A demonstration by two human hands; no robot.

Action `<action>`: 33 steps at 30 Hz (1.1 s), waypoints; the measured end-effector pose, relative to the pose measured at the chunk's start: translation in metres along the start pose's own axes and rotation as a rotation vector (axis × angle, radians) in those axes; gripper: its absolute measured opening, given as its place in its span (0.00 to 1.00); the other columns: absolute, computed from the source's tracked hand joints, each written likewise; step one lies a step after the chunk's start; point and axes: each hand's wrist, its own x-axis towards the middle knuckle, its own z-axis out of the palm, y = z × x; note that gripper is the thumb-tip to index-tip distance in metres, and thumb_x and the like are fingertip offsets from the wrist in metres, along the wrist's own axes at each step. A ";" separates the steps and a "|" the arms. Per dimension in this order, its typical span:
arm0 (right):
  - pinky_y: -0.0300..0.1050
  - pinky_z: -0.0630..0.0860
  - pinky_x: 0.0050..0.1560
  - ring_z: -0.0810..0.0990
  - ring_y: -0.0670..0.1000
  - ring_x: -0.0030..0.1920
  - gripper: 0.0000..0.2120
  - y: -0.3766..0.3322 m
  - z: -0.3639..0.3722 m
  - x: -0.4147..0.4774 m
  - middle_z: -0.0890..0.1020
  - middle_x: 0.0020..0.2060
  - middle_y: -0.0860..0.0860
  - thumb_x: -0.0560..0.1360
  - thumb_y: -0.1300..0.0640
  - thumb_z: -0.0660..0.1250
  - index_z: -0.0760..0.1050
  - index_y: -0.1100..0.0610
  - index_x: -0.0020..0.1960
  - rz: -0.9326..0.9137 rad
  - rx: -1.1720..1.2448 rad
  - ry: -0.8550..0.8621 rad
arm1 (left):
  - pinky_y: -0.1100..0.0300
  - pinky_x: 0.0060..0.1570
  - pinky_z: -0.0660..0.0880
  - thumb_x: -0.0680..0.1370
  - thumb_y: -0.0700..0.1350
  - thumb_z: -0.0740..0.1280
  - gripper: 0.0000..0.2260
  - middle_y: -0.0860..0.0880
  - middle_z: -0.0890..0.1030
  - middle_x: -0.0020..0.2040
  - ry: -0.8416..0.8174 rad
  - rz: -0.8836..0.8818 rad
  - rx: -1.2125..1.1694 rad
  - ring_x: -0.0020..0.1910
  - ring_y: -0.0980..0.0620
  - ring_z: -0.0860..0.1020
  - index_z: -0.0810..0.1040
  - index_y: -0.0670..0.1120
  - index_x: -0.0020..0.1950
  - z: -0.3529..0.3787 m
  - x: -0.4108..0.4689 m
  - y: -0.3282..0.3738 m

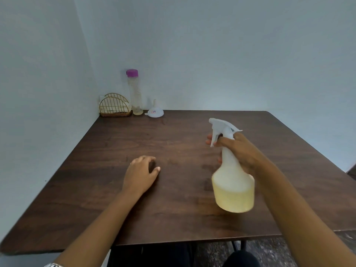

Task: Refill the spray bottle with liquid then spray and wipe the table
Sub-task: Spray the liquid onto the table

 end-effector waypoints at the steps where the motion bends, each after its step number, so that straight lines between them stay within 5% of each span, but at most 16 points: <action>1: 0.44 0.75 0.30 0.78 0.50 0.29 0.07 0.001 -0.005 -0.005 0.84 0.49 0.55 0.73 0.59 0.67 0.80 0.56 0.50 0.022 -0.043 -0.018 | 0.53 0.67 0.66 0.77 0.51 0.66 0.18 0.47 0.75 0.66 0.005 0.002 0.029 0.67 0.46 0.71 0.75 0.47 0.65 0.004 -0.001 -0.001; 9: 0.44 0.78 0.32 0.77 0.51 0.27 0.05 0.015 -0.028 -0.036 0.81 0.35 0.56 0.75 0.56 0.66 0.77 0.58 0.47 0.216 -0.361 -0.115 | 0.53 0.66 0.67 0.78 0.48 0.64 0.15 0.47 0.76 0.65 0.061 0.002 0.072 0.66 0.47 0.72 0.76 0.46 0.64 0.005 -0.002 0.001; 15: 0.45 0.78 0.37 0.80 0.56 0.38 0.11 0.023 -0.048 -0.041 0.81 0.48 0.57 0.74 0.50 0.69 0.80 0.57 0.49 0.256 -0.409 -0.178 | 0.53 0.62 0.69 0.78 0.42 0.64 0.12 0.46 0.79 0.60 0.102 -0.002 0.052 0.60 0.45 0.75 0.78 0.44 0.61 0.003 -0.002 0.003; 21: 0.42 0.76 0.33 0.77 0.49 0.26 0.10 0.027 -0.047 -0.040 0.82 0.36 0.55 0.76 0.51 0.66 0.77 0.58 0.51 0.244 -0.596 -0.158 | 0.54 0.61 0.70 0.78 0.38 0.62 0.13 0.47 0.80 0.60 0.119 -0.008 0.021 0.61 0.47 0.74 0.78 0.44 0.61 0.003 -0.003 0.003; 26: 0.44 0.80 0.36 0.80 0.57 0.38 0.13 0.026 -0.056 -0.035 0.83 0.42 0.56 0.75 0.49 0.68 0.78 0.57 0.55 0.270 -0.511 -0.223 | 0.55 0.61 0.70 0.78 0.37 0.61 0.13 0.47 0.80 0.60 0.134 -0.021 -0.011 0.61 0.47 0.74 0.79 0.44 0.60 0.003 -0.002 0.002; 31: 0.40 0.76 0.31 0.77 0.50 0.26 0.13 0.029 -0.051 -0.028 0.81 0.32 0.54 0.76 0.50 0.66 0.78 0.59 0.53 0.274 -0.647 -0.210 | 0.56 0.61 0.69 0.79 0.37 0.61 0.13 0.47 0.80 0.60 0.147 -0.026 -0.064 0.62 0.48 0.74 0.79 0.44 0.60 0.002 -0.001 0.002; 33: 0.41 0.76 0.31 0.80 0.54 0.30 0.12 0.028 -0.053 -0.026 0.82 0.33 0.53 0.76 0.51 0.67 0.78 0.56 0.55 0.274 -0.639 -0.228 | 0.57 0.60 0.69 0.79 0.36 0.61 0.13 0.48 0.80 0.60 0.150 -0.042 -0.100 0.62 0.48 0.74 0.79 0.44 0.60 0.001 -0.001 0.002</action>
